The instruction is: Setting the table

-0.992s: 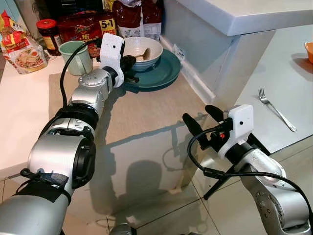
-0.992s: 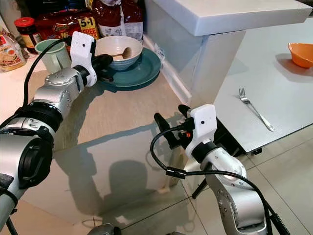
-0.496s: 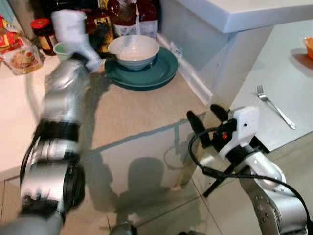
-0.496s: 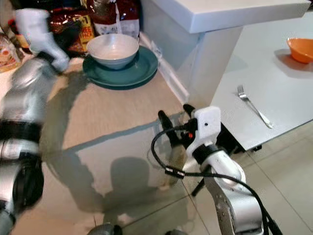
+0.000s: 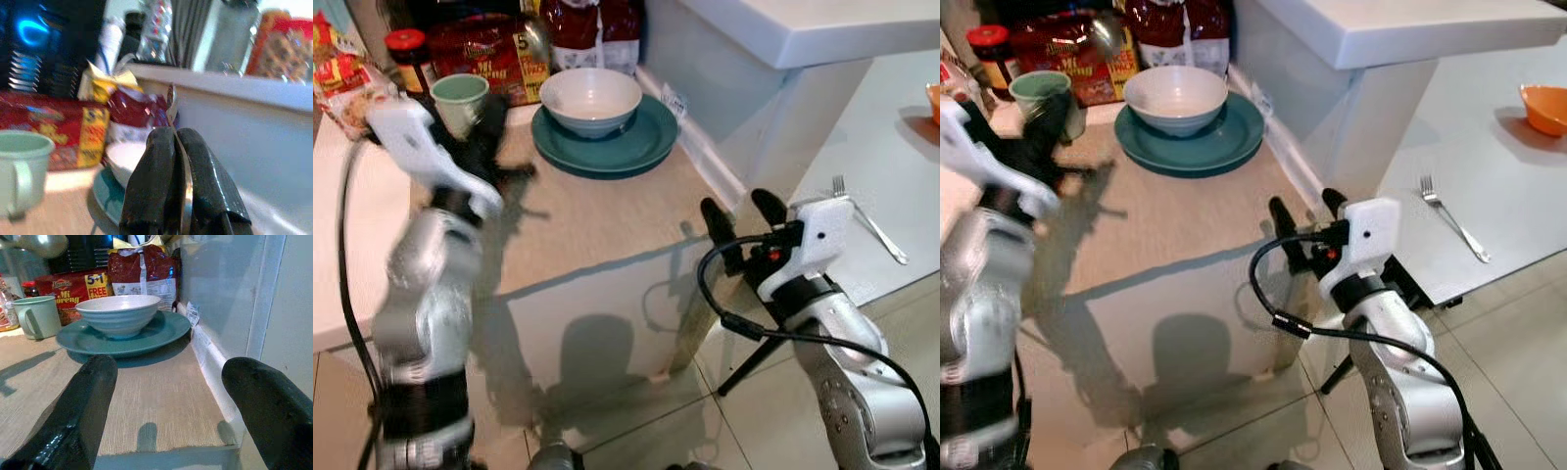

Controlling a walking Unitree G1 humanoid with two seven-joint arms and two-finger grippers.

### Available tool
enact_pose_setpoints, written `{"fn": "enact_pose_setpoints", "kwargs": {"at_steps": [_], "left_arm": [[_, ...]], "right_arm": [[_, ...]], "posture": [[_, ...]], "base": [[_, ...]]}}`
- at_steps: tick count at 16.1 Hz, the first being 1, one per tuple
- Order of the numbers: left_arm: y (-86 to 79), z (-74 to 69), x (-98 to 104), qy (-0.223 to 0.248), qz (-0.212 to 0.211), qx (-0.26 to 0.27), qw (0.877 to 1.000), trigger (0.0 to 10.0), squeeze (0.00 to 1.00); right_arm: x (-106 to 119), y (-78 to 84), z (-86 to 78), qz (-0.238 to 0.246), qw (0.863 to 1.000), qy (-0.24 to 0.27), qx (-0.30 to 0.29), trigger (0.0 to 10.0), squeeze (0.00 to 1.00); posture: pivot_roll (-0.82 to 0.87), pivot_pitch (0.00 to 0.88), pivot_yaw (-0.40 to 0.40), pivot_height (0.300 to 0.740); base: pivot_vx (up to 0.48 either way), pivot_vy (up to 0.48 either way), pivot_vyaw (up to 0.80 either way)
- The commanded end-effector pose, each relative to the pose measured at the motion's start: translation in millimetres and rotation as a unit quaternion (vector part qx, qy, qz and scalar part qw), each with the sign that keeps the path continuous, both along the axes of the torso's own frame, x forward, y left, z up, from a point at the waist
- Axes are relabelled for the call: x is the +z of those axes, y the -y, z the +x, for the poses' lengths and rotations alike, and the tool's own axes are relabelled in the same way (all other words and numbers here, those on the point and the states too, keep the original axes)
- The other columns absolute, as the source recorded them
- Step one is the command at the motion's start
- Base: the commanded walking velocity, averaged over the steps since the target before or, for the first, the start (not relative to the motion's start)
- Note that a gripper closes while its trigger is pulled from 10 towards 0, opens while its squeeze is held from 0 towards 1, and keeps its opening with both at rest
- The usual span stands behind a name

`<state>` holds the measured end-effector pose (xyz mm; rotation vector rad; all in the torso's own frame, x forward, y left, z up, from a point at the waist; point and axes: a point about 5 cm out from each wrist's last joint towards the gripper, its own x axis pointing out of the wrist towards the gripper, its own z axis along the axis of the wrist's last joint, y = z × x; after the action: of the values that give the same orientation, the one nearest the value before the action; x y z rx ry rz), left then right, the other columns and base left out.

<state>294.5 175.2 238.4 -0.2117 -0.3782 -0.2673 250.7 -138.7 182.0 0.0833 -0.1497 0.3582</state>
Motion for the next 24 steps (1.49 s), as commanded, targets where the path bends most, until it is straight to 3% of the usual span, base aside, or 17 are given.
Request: {"fn": "enact_pose_setpoints", "kwargs": {"at_steps": [1,5,9,13,15,17,24], "left_arm": [[10.0,-5.8,-1,-0.006,0.026,-0.004,1.0,10.0,0.0],[24.2,-12.9,-12,-0.038,0.041,-0.009,0.998,10.0,0.0],[28.9,-11.2,-10,-0.034,0.053,-0.006,0.998,10.0,0.0],[36.5,-11.8,-27,-0.061,0.095,-0.002,0.994,10.0,0.0],[40.6,-11.6,-51,-0.095,0.115,0.004,0.989,10.0,0.0],[42.8,-9.0,-59,-0.11,0.125,0.011,0.986,10.0,0.0],[51.6,-2.0,-61,-0.104,0.153,0.013,0.983,10.0,0.0]], "right_arm": [[1,3.7,1.9,-0.004,1.0,0.006,-0.01,10.0,0.0],[2,3.6,2.9,-0.006,1.0,0.009,-0.012,10.0,0.0],[2,8.2,2.8,-0.012,1.0,0.013,-0.021,10.0,0.0],[-1,17.0,5.5,-0.067,0.995,0.026,-0.068,10.0,0.0],[-5,21.4,5.7,-0.081,0.993,0.023,-0.087,10.0,0.0],[-7,25.7,7.5,-0.088,0.99,0.021,-0.112,10.0,0.0],[-8,32.3,10.1,-0.093,0.985,0.024,-0.141,10.0,0.0]], "posture": [[0.06,0.061,-0.034,0.74],[0.05,0.049,-0.027,0.74],[0.04,0.042,-0.022,0.74],[0.04,0.035,-0.018,0.74],[0.03,0.033,-0.016,0.74],[0.03,0.038,-0.015,0.74],[0.03,0.052,-0.013,0.74]], "base": [[-0.33,0.0,0.0],[-0.379,0.0,0.0],[-0.391,0.0,0.0],[0.0,0.0,0.0],[0.0,-0.373,0.0],[0.0,-0.48,0.0],[0.0,-0.48,0.0]]}}
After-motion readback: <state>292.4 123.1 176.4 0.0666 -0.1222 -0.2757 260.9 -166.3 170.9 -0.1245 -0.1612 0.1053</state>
